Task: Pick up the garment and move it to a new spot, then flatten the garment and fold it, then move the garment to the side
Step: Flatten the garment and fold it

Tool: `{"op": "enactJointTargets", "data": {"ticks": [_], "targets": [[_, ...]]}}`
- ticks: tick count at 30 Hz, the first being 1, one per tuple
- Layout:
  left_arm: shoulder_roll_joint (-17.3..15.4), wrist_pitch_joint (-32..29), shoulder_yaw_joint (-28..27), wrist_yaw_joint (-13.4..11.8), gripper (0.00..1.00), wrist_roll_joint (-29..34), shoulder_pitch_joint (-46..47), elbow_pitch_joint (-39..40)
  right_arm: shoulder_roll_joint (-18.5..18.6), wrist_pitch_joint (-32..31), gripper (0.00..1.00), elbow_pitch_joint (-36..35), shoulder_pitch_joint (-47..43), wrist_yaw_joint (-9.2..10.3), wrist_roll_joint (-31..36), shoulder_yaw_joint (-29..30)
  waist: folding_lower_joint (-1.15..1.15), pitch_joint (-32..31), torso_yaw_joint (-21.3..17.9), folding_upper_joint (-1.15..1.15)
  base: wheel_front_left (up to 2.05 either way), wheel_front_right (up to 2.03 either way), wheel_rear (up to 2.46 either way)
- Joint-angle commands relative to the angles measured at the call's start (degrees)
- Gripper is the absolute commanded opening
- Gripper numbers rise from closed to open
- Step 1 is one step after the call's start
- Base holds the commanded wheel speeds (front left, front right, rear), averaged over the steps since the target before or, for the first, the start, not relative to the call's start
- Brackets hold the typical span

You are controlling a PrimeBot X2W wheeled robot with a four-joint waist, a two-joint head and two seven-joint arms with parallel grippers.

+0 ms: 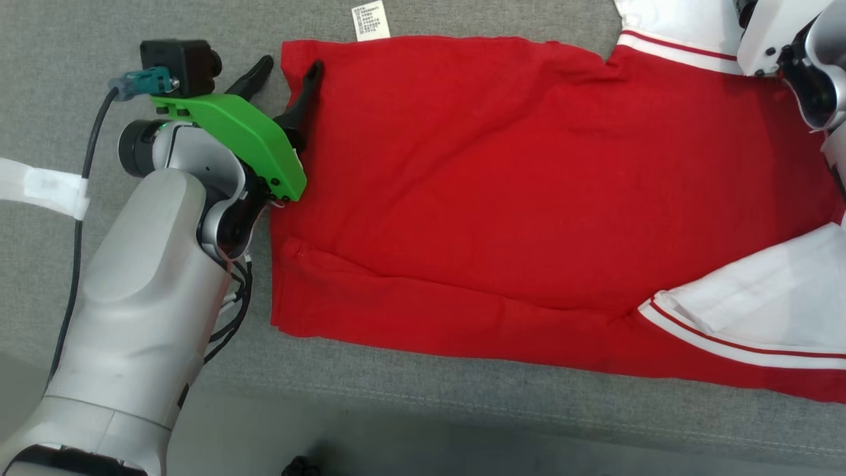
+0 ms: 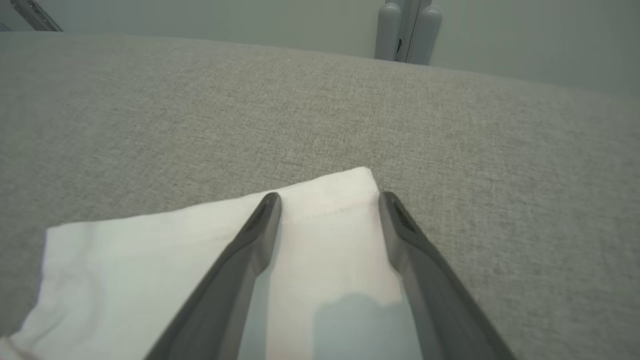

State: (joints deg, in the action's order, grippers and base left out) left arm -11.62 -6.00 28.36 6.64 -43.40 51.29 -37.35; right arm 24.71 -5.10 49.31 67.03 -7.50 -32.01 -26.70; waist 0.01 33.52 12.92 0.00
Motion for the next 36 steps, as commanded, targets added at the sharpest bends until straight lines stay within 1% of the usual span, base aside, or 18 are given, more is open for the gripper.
{"op": "enactJointTargets", "data": {"ticks": [1, 6, 7, 8, 9, 10, 11, 15, 17, 20, 21, 24, 25, 27, 30, 32, 36], "targets": [[0.5, -0.2, 0.5, 0.3, 1.0, -0.6, 1.5, -0.7, 0.3, 0.2, 1.0, 1.5, 1.5, 0.03, -0.7, -0.3, -0.01, 0.8, 0.9, 0.0, 0.0, 0.0, 0.0], [1.3, -1.3, 1.8, 0.7, 1.0, -2.1, 3.3, -2.6, -0.3, -0.1, 1.0, 5.9, 4.5, 0.03, -1.5, -2.0, -0.01, 1.0, 1.3, 0.0, 0.0, 0.0, 0.0], [1.6, -1.5, 2.0, 0.8, 0.94, -2.5, 3.5, -2.9, -0.3, -0.1, 1.0, 6.8, 5.2, 0.03, -1.6, -1.9, -0.01, 1.1, 1.3, 0.0, 0.0, 0.0, 0.0], [1.6, -1.7, 2.3, 0.9, 0.78, -2.8, 3.7, -3.1, -0.4, -0.5, 1.0, 8.0, 5.8, 0.05, -1.5, -2.1, -0.01, 1.0, 1.3, 0.0, 0.0, 0.0, 0.0], [1.6, -1.6, 2.6, 0.9, 0.47, -3.0, 4.0, -3.2, -0.7, -0.5, 0.96, 8.9, 6.3, 0.06, -1.8, -2.1, -0.01, 1.0, 1.3, 0.0, 0.0, 0.0, 0.0], [1.7, -1.2, 2.7, 0.9, 0.31, -3.5, 4.4, -3.1, -1.0, -0.2, 0.49, 9.6, 6.9, 0.06, -2.1, -1.9, -0.01, 1.0, 1.3, 0.0, 0.0, 0.0, 0.0], [1.7, -0.8, 2.7, 0.9, 0.0, -3.9, 4.6, -3.1, -1.1, 0.0, 0.0, 10.1, 7.5, 0.06, -2.2, -2.0, -0.01, 1.0, 1.2, 0.0, 0.0, 0.0, 0.0], [1.0, 1.0, 3.2, 0.9, 0.0, -5.1, 4.8, -2.9, -1.9, 1.0, 0.0, 11.1, 8.6, 0.05, -3.7, -2.6, -0.01, 1.0, 0.7, 0.0, 0.0, 0.0, 0.0], [0.8, 2.0, 3.3, 0.9, 0.0, -6.2, 4.6, -2.6, -1.8, 1.9, 0.0, 10.4, 8.8, 0.05, -4.8, -2.8, -0.01, 0.9, 0.4, 0.0, 0.0, 0.0, 0.0], [0.0, 3.9, 3.4, 0.9, 0.0, -7.2, 4.4, -2.1, -1.5, 3.3, 0.0, 8.6, 8.2, 0.05, -6.6, -3.3, -0.01, 0.4, 0.0, 0.0, 0.0, 0.0, 0.0], [0.1, 4.2, 3.4, 0.9, 0.0, -8.0, 4.1, -1.5, -1.0, 3.8, 0.0, 7.6, 7.9, 0.04, -7.2, -3.7, -0.01, 0.2, -0.1, 0.0, 0.0, 0.0, 0.0], [-1.5, 5.6, 3.5, 0.9, 0.0, -8.6, 3.0, -0.5, 0.3, 4.8, 0.0, 4.3, 6.2, 0.06, -9.9, -4.4, -0.01, -0.3, -0.6, 0.0, 0.0, 0.0, 0.0], [-1.5, 5.6, 3.5, 0.9, 0.0, -8.6, 3.0, -0.5, 0.3, 4.8, 0.0, 4.3, 6.2, 0.06, -9.9, -4.4, -0.01, -0.3, -0.6, 0.0, 0.0, 0.0, 0.0], [-2.2, 6.0, 3.8, 0.9, 0.0, -9.1, 2.0, 0.2, 1.3, 5.2, 0.0, 0.9, 4.6, 0.04, -12.1, -4.9, -0.01, -0.8, -1.1, 0.0, 0.0, 0.0, 0.0], [-4.1, 6.7, 4.0, 0.9, 0.0, -9.4, 0.3, 2.0, 3.9, 6.0, 0.0, -5.1, 0.6, 0.05, -15.0, -5.5, -0.01, -1.5, -2.0, 0.0, 0.0, 0.0, 0.0], [-4.9, 7.2, 3.9, 0.9, 0.0, -10.2, -1.3, 4.0, 5.4, 6.6, 0.0, -9.9, -3.3, 0.03, -17.4, -5.7, -0.01, -2.0, -2.6, 0.0, 0.0, 0.0, 0.0], [-8.1, 7.7, 3.2, 0.9, 0.0, -11.2, -4.9, 7.9, 9.3, 8.2, 0.0, -19.5, -11.7, 0.03, -21.4, -4.0, -0.01, -2.7, -3.9, 0.0, 0.0, 0.0, 0.0]]}}
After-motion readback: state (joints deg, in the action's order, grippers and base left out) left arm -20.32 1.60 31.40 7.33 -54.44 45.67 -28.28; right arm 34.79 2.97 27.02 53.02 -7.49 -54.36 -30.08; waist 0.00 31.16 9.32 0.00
